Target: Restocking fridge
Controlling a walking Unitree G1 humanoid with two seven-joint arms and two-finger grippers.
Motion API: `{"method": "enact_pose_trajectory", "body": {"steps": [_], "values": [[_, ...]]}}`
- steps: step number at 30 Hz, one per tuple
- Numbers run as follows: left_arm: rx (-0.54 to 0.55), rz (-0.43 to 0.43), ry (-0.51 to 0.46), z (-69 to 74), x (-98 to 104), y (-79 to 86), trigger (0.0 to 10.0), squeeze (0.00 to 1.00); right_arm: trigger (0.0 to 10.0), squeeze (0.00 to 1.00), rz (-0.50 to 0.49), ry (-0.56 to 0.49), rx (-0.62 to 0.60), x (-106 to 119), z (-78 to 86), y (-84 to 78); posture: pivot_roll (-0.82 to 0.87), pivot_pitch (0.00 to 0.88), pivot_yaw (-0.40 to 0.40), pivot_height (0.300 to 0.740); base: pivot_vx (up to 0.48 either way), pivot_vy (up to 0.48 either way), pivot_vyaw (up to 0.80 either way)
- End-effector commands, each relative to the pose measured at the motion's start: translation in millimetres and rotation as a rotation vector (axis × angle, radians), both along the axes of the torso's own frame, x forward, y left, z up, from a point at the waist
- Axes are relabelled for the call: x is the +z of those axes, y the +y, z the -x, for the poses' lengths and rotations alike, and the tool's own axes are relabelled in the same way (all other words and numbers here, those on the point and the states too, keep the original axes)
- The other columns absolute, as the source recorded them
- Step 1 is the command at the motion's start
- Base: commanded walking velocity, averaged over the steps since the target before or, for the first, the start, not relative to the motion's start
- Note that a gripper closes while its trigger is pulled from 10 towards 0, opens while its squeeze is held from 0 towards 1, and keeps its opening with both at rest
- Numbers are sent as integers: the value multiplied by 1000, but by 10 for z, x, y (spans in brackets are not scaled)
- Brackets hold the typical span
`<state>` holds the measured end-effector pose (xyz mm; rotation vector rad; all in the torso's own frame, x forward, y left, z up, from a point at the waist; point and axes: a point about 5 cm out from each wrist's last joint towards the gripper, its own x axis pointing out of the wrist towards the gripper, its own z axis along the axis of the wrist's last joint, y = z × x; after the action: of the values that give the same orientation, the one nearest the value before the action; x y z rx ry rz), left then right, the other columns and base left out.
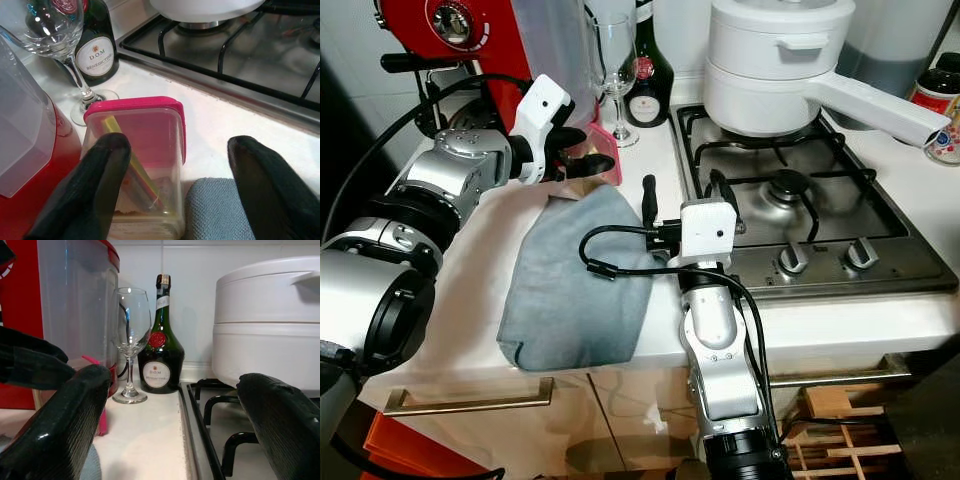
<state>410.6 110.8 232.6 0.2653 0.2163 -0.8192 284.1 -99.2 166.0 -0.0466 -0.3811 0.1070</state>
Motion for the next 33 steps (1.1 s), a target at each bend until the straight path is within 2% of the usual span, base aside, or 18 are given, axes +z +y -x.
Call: {"method": "enact_pose_trajectory", "body": {"steps": [1,11,13,15,16,18,20,21,25,30,33], "values": [[-10,-21,57,19,-92,27,0,0,10000,0,-6,-20,7,70,-11,26,-172,0,129,740,0,0,0],[-4,-12,38,15,-80,56,0,0,10000,0,-8,-16,12,60,-25,36,-168,0,124,740,0,0,0],[-6,1,27,10,-49,51,0,0,10000,0,-8,-16,13,57,-26,35,-165,0,118,740,0,0,0],[-2,73,-8,-5,58,46,0,0,10000,0,-5,-17,16,59,-30,34,-168,0,117,740,0,0,0],[-2,73,-8,-5,58,46,0,0,10000,0,-5,-17,16,59,-30,34,-168,0,117,740,0,0,0],[9,160,-50,-24,210,64,0,0,10000,0,0,-20,17,65,-34,30,-173,0,116,740,0,0,0],[-18,283,-159,-27,555,93,0,0,10000,0,4,-23,11,70,-38,3,-175,0,111,740,0,0,0],[-18,283,-159,-27,555,93,0,0,10000,0,4,-23,11,70,-38,3,-175,0,111,740,0,0,0],[-88,354,-274,25,839,89,0,0,10000,0,9,-22,13,65,-45,-8,-169,0,103,740,0,0,0],[-136,307,-317,67,853,68,0,0,10000,0,14,-25,25,72,-75,12,-156,0,101,740,0,0,0],[-107,209,-326,52,718,86,0,0,10000,0,11,-27,23,77,-85,19,-152,0,106,740,0,0,0]]}}
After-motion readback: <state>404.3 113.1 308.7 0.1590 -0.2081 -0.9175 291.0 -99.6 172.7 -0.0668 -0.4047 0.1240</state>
